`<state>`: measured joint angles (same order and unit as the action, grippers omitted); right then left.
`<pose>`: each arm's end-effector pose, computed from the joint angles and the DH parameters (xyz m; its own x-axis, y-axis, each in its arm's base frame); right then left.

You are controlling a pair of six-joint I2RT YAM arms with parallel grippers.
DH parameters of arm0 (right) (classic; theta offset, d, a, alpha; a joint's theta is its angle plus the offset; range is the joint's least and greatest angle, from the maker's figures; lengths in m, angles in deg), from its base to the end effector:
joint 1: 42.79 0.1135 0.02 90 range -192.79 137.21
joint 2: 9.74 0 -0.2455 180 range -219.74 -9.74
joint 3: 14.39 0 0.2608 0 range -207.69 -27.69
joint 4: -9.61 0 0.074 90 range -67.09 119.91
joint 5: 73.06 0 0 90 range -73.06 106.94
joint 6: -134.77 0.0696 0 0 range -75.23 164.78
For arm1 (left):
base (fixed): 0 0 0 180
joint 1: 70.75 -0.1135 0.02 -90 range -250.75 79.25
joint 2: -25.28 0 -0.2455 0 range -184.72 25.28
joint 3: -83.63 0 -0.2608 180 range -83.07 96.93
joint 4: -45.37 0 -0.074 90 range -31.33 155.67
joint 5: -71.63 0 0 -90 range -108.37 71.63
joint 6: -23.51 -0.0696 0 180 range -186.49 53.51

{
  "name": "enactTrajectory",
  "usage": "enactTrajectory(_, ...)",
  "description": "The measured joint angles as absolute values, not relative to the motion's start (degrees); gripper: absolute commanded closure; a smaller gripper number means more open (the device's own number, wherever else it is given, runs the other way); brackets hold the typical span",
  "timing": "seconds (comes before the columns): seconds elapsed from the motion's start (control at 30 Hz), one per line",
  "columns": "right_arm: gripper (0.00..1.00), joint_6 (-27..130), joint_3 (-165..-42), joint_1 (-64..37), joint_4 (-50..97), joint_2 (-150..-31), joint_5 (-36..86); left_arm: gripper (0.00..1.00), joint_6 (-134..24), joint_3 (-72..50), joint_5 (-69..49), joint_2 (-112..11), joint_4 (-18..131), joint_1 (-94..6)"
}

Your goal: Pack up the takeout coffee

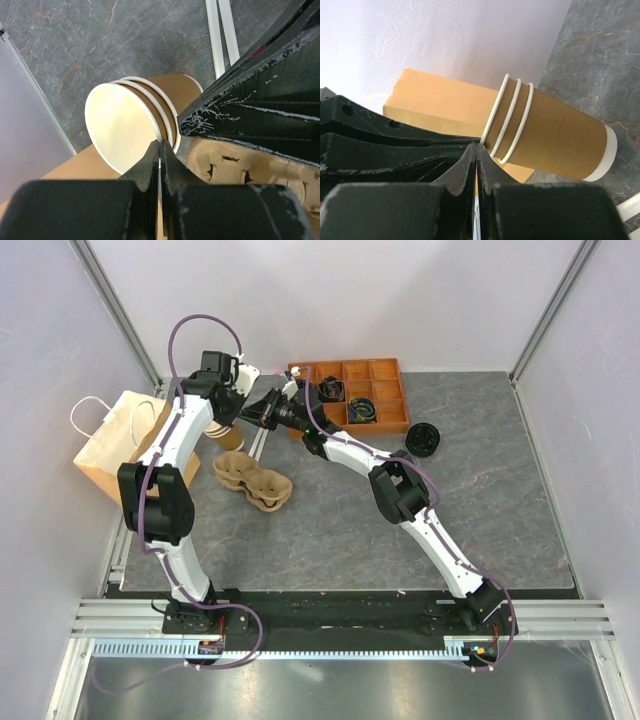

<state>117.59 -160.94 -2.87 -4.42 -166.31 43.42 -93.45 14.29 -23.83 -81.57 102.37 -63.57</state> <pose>0.4694 0.4332 0.1753 -0.8588 0.3964 -0.3244 -0.3217 0.0756 0.9438 0.4346 -0.0481 0.2511 -0.6773 0.5402 -0.4995 0.4206 0.8413 0.3395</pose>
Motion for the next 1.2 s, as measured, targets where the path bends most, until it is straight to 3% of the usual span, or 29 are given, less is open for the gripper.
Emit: enactTrajectory(1.2,0.94,113.68,-163.63,-1.36,-1.34,-171.93,39.24,0.98,-93.5,13.62,-24.18,-81.57,100.49,-62.52)
